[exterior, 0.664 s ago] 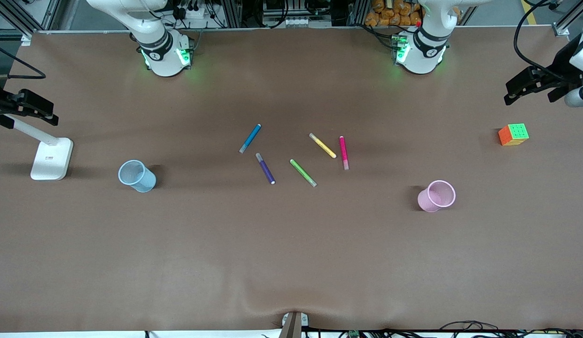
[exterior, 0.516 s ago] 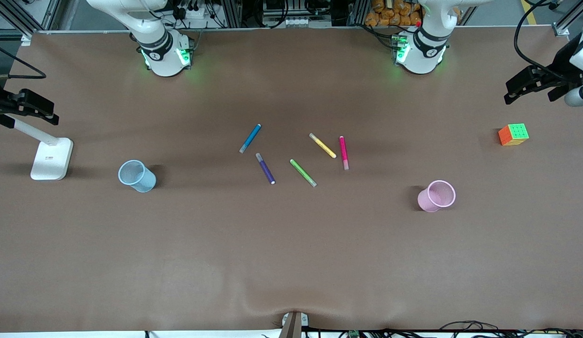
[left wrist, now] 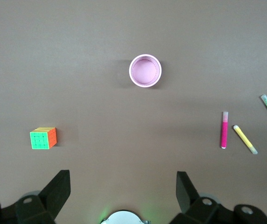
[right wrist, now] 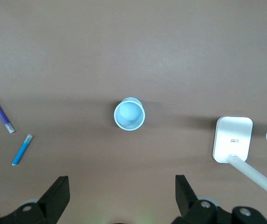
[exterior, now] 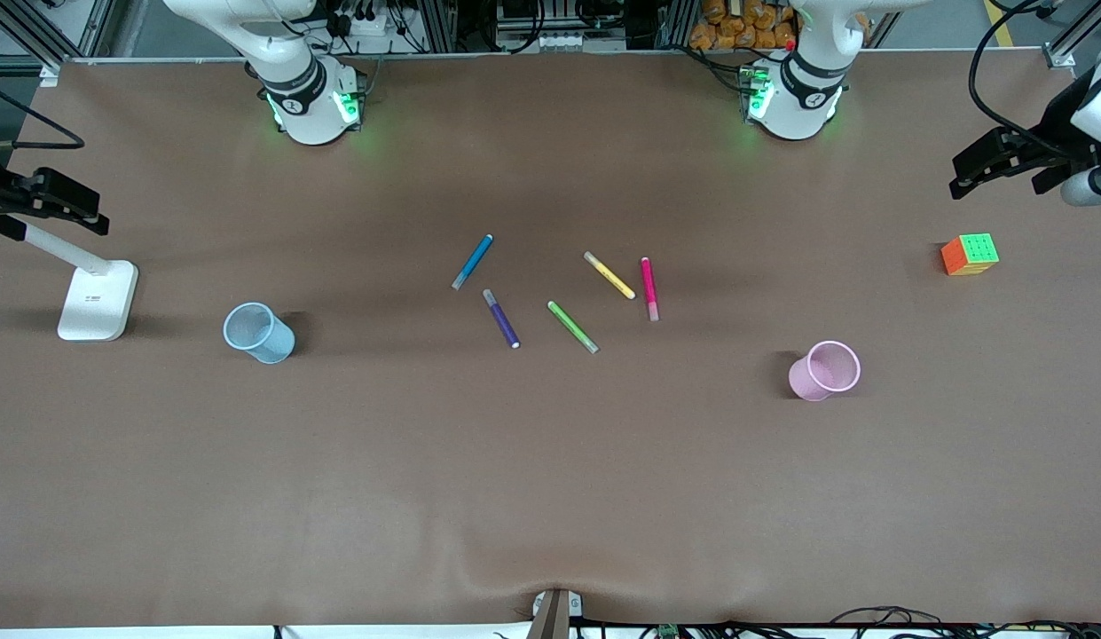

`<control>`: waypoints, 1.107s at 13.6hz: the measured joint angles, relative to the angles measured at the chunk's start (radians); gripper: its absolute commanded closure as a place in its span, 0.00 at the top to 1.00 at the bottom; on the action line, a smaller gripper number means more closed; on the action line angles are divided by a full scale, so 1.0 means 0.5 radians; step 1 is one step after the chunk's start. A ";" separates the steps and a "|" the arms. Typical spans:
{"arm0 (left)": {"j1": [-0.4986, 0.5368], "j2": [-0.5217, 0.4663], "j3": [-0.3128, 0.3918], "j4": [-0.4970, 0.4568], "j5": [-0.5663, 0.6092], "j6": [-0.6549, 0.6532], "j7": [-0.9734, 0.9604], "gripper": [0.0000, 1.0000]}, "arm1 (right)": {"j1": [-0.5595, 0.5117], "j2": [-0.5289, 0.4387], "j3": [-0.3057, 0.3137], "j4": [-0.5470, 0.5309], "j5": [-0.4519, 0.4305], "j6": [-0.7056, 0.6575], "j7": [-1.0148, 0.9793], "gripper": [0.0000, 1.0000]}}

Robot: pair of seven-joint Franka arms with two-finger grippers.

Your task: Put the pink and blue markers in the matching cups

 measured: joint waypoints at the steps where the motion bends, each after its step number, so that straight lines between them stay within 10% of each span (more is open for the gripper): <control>1: -0.001 0.010 -0.001 0.000 -0.001 -0.001 0.000 1.00 | -0.003 0.000 0.000 0.000 0.000 0.000 0.000 1.00; 15: -0.005 0.026 -0.008 0.002 -0.007 -0.061 0.000 1.00 | -0.016 0.007 -0.006 0.000 0.000 0.000 0.000 1.00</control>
